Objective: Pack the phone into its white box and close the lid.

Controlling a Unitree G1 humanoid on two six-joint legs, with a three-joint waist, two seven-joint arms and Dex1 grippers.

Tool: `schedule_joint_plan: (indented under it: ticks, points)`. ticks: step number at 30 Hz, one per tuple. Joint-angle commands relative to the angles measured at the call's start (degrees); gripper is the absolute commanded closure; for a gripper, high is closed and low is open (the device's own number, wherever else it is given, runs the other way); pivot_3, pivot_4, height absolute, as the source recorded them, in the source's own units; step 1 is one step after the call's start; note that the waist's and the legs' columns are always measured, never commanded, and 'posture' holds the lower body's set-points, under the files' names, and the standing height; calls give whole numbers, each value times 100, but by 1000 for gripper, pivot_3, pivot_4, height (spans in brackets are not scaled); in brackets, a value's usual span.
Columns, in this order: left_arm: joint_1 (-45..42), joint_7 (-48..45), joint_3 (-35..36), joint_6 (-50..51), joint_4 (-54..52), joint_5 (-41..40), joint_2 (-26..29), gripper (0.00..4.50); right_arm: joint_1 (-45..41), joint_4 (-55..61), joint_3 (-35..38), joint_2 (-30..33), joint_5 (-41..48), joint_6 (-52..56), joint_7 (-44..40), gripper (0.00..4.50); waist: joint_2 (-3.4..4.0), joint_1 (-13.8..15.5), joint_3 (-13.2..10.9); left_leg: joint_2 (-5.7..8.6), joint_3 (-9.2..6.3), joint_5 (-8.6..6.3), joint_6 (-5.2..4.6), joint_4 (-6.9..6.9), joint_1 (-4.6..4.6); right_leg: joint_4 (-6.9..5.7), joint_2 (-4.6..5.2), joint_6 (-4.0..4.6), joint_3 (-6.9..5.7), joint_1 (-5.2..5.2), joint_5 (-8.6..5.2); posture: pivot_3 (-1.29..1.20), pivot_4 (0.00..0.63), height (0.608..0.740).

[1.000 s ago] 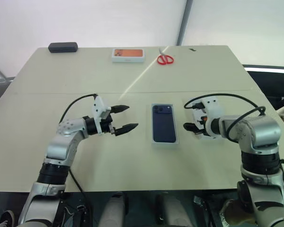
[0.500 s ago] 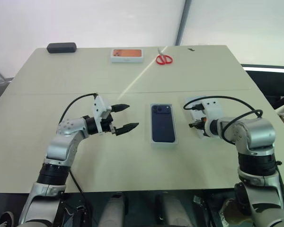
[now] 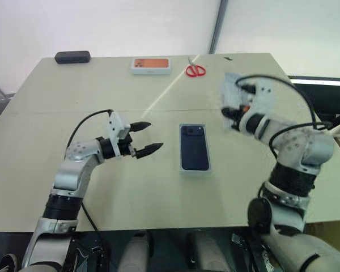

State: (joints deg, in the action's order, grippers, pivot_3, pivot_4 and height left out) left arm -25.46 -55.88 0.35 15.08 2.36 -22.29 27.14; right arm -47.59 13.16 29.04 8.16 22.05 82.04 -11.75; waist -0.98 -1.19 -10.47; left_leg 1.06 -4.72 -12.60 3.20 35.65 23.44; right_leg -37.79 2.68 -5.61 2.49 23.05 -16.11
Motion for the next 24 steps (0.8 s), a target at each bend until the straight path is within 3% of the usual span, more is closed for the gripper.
schedule_joint_plan:
  ticks: [1, 7, 11, 15, 19, 22, 24]
  points:
    - [-107, 79, 184, 80, -74, -145, 42, 0, -128, 331, 729, -616, 807, 794, -345, 4467, 1, 1, 0, -1, 0, 0, 0, -1, 0, -1, 0, 0, 0, 0, 0, 0, 150, 740]
    - [-81, 246, 348, 309, -220, -379, -2, 0, 529, 536, 1133, -1181, 2047, 1046, -372, 4467, 4, 20, -2, 2, -1, 0, 0, 0, 2, -13, 10, 1, 6, 8, 0, 0, 150, 740]
    - [-53, 479, 570, 448, -236, -556, -37, 0, 809, 210, 1406, -1396, 3603, 1046, 25, 4467, 7, -26, -4, 1, -2, 0, 0, 0, 2, -16, 8, 1, 9, 14, 0, 0, 150, 740]
    - [-20, 653, 587, 402, -213, -521, -59, 0, 1353, -13, 1065, -1288, 4859, 1046, 665, 4467, 7, -115, -4, -2, -4, 0, 0, -6, 1, -17, 4, 1, 10, 14, -1, 0, 150, 740]
    - [5, 743, 585, 495, -339, -608, -130, 0, 1379, -304, 915, -1303, 6043, 791, 1536, 4467, 9, -145, -5, 0, -1, 1, -1, -2, 1, -18, 6, 1, 14, 14, -1, 0, 150, 740]
    - [60, 759, 559, 564, -477, -658, -162, 0, 1615, -439, 184, -1118, 7421, 89, 2389, 4467, 12, -157, -7, -6, -1, 1, -1, -6, 1, -17, 0, 1, 15, 17, -1, 0, 150, 740]
    - [104, 764, 544, 609, -552, -689, -178, 0, 1890, -394, -296, -933, 7810, -270, 2735, 4467, 11, -155, -6, -19, 3, 1, -1, -8, 1, -15, -1, 1, 14, 17, -2, 0, 150, 740]
